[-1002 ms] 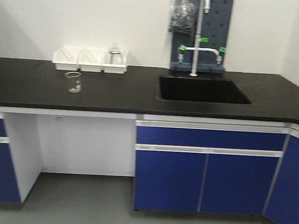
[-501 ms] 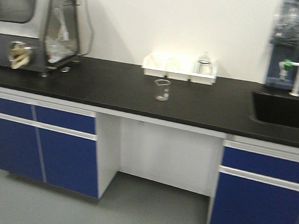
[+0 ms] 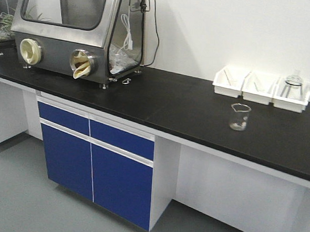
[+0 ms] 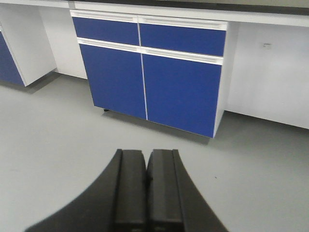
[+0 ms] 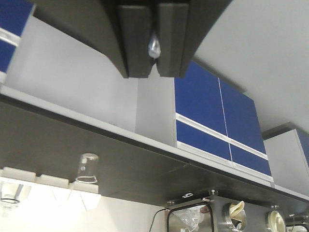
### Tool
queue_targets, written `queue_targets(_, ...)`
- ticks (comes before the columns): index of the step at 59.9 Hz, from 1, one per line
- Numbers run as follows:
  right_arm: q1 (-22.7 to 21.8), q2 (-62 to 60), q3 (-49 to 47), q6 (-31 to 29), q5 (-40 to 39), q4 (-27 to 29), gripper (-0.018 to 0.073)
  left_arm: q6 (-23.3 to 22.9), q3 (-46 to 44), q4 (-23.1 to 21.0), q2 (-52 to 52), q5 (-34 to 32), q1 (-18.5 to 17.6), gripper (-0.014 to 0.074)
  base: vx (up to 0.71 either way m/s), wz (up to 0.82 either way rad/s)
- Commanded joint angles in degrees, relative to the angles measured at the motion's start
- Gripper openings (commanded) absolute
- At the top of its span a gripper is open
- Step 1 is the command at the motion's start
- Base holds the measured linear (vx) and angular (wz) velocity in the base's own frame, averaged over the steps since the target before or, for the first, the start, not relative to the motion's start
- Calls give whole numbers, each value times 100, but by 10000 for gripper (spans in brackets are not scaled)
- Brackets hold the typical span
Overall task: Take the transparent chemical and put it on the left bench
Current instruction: 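Drive the base to the bench with white bins, holding the pipette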
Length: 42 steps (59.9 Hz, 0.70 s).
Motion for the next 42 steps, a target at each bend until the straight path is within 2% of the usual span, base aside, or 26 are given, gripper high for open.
queue_targets(1, 4, 46, -162, -37, -446, -76, -1, -45, 93, -4, -110, -449, -10, -3, 44, 16)
queue_targets(42, 4, 46, -162, -37, -446, -81, -1, -45, 93, -4, -110, -449, -10, -3, 49, 13)
